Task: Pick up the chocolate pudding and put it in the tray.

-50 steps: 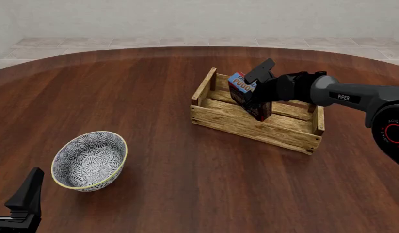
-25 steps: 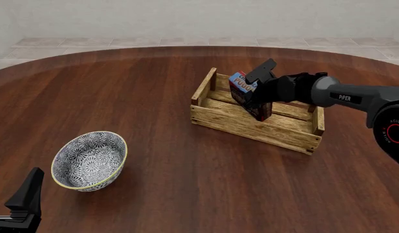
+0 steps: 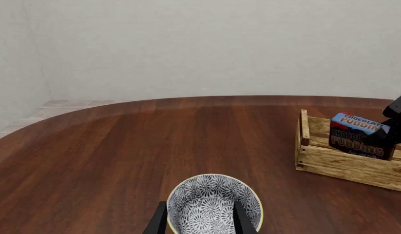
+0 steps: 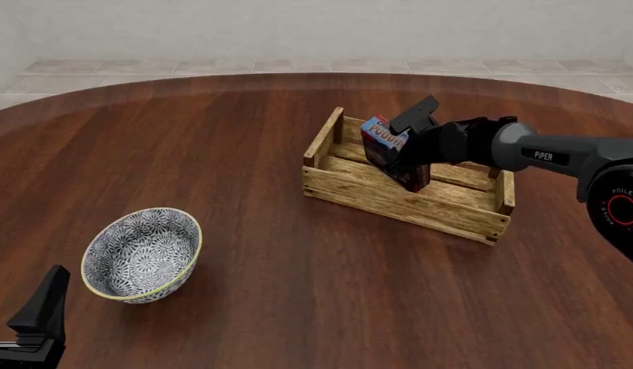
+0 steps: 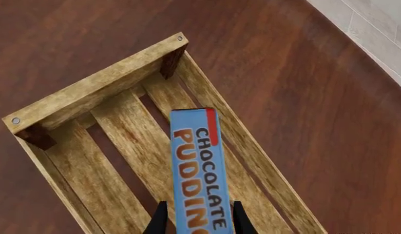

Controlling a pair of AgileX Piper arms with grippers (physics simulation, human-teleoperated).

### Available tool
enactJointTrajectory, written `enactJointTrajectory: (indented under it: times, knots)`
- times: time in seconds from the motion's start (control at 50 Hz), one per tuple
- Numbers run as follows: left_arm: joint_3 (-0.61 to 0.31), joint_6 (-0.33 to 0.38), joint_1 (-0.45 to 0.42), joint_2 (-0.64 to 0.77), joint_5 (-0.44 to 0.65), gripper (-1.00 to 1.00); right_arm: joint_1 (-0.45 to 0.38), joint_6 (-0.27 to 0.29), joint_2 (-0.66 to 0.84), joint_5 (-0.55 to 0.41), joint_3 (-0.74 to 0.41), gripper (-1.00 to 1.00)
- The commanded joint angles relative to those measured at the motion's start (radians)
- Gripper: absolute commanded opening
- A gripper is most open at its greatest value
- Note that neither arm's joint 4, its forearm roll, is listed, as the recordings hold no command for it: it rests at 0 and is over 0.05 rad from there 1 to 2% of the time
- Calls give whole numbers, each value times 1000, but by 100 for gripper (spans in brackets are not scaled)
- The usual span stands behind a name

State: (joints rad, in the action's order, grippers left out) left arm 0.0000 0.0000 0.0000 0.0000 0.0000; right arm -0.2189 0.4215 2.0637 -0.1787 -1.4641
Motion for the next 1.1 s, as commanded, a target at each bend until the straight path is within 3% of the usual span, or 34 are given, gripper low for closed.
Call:
enactJointTrajectory:
  times: [0.02, 0.72, 1.1]
  knots:
    - [0, 0, 0, 0, 0, 100, 6, -8, 17, -4, -9, 100]
    - [0, 0, 0, 0, 0, 100, 6, -29, -58, -58, -27, 100]
    - [0, 0, 0, 0, 0, 100, 3, -17, -245, -132, 24, 100]
